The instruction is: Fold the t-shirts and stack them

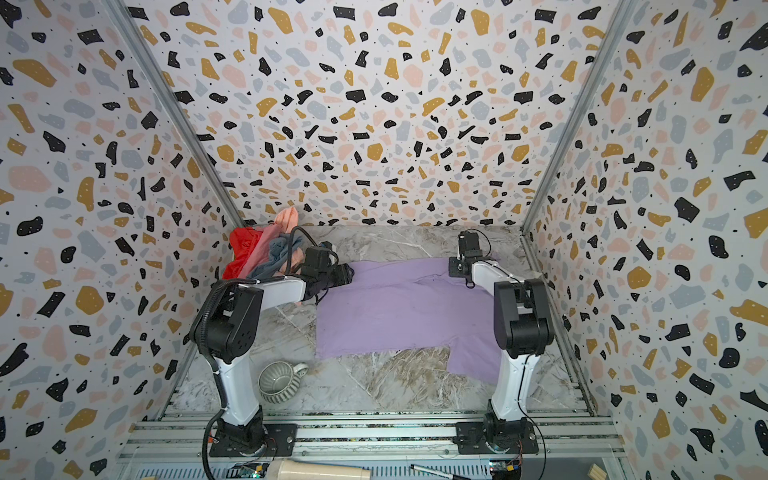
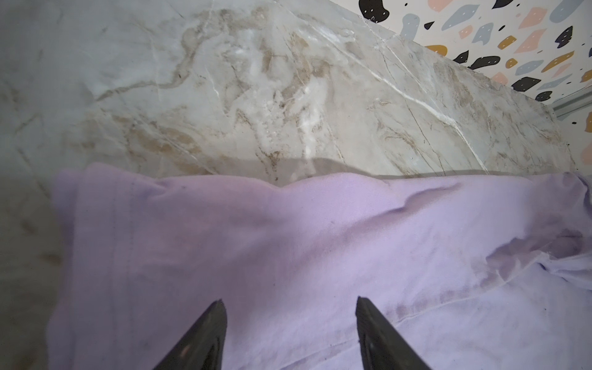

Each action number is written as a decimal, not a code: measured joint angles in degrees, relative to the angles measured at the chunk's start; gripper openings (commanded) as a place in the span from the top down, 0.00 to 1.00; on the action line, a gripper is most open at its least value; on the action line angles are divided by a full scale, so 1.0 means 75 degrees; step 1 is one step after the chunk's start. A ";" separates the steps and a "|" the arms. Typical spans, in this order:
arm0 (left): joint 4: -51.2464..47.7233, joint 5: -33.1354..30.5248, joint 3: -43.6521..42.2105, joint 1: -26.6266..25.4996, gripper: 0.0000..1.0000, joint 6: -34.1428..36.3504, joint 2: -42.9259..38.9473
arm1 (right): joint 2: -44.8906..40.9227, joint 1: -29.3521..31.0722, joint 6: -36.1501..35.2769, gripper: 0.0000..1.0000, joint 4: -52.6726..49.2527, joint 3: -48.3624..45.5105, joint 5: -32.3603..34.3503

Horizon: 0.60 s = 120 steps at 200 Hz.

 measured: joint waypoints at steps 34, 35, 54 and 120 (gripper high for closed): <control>0.0023 0.0006 0.0000 0.0003 0.35 -0.0105 0.0006 | -0.1830 0.0790 0.0833 0.55 -0.0099 -0.1807 -0.0122; 0.0026 0.0009 0.0000 0.0003 0.35 -0.0105 0.0006 | -0.1862 0.0807 0.0860 0.53 -0.0111 -0.1836 -0.0125; 0.0044 0.0017 0.0000 0.0006 0.35 -0.0131 0.0032 | -0.2527 0.1250 0.1317 0.37 -0.0557 -0.2334 -0.0090; 0.0064 0.0166 0.0000 0.0006 0.35 -0.0152 0.0067 | -0.3311 0.0755 0.1378 0.32 -0.0592 -0.2113 0.0522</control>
